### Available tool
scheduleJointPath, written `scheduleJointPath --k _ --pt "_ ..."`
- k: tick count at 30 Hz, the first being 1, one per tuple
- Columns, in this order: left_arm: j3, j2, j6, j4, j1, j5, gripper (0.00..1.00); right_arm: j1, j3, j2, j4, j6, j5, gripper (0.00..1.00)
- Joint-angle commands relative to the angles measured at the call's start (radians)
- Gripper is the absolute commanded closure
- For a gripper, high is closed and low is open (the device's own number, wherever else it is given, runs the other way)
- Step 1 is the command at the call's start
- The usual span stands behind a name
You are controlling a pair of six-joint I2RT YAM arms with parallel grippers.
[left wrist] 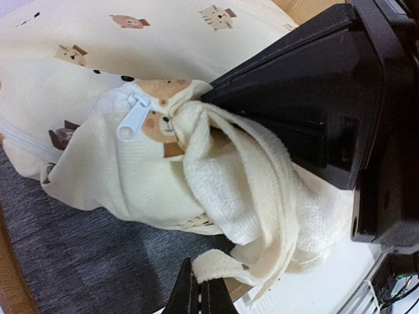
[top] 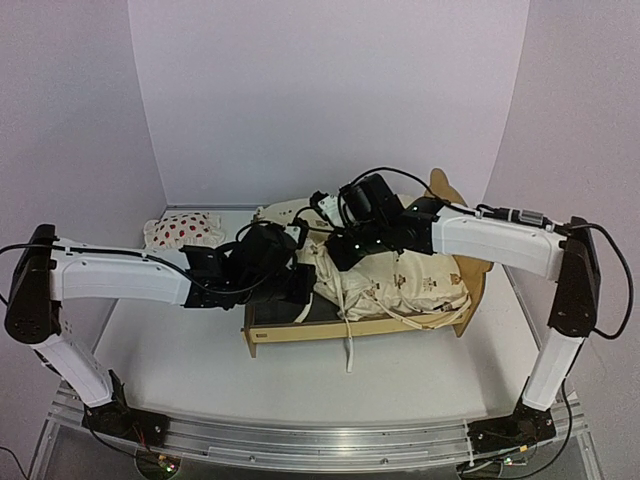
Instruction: Set up the pet bed
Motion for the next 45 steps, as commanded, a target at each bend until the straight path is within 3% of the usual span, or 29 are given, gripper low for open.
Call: scheduleJointPath --k 1,10,20,25,32,38,45 --pt "-0.090 -0.082 -0.056 0.039 0.009 -0.068 1.00 -0.003 0.066 0.047 0.003 0.030 -0.054 1.00" --pt "-0.261 -0.145 -0.106 0.063 0.055 -0.113 1.00 -0.003 0.126 0.145 0.002 0.064 -0.122 1.00" --pt "-0.289 -0.142 -0.080 0.072 0.072 -0.038 0.98 -0.001 0.128 0.177 0.004 0.117 -0.153 1.00" --pt "-0.262 -0.142 -0.044 0.024 0.070 0.052 0.85 0.007 0.082 0.155 0.003 0.115 -0.177 1.00" --pt "-0.187 -0.167 -0.021 -0.168 0.051 0.051 0.52 0.020 0.018 0.105 0.002 0.115 -0.174 0.97" --pt "-0.087 -0.198 -0.013 -0.374 0.034 -0.024 0.37 0.034 -0.002 0.078 -0.001 0.119 -0.149 0.95" --pt "-0.054 -0.214 -0.064 -0.560 0.035 -0.153 0.27 0.074 0.041 0.110 -0.016 0.107 -0.182 0.92"
